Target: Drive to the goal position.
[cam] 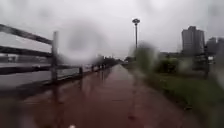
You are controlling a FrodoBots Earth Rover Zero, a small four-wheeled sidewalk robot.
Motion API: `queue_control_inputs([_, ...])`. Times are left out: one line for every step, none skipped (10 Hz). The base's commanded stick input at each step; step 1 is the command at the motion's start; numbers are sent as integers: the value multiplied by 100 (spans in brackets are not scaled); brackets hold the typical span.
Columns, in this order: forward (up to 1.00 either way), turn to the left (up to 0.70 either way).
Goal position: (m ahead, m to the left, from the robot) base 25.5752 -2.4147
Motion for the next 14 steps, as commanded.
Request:
queue_control_inputs([100,0])
queue_control_inputs([100,0])
queue_control_inputs([100,0])
queue_control_inputs([100,0])
queue_control_inputs([100,0])
queue_control_inputs([100,-12])
queue_control_inputs([100,-34])
queue_control_inputs([100,-33])
queue_control_inputs([100,-1])
queue_control_inputs([100,-4])
queue_control_inputs([100,-6])
queue_control_inputs([100,-21])
queue_control_inputs([100,-39])
queue_control_inputs([100,-10])
